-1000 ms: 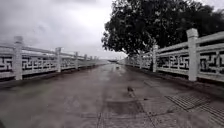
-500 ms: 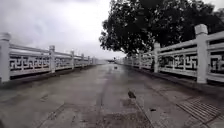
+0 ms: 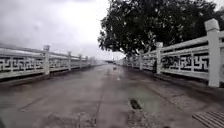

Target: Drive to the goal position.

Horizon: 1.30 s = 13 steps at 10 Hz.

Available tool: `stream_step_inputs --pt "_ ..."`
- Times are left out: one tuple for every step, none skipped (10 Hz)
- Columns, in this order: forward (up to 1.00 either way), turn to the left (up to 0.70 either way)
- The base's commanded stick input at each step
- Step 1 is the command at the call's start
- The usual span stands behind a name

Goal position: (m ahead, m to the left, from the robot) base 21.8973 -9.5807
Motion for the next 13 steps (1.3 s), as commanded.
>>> stream_step_inputs --pt "0.69 0.01" --pt "0.69 0.04" --pt "0.69 0.10" --pt "0.69 0.13" --pt "0.69 0.14" --pt "0.69 0.14" --pt "0.69 0.14" --pt "0.69 0.07" --pt "0.69 0.03" --pt "0.69 0.01" --pt "0.69 0.01" --pt "0.69 0.01" --pt "0.69 0.01"
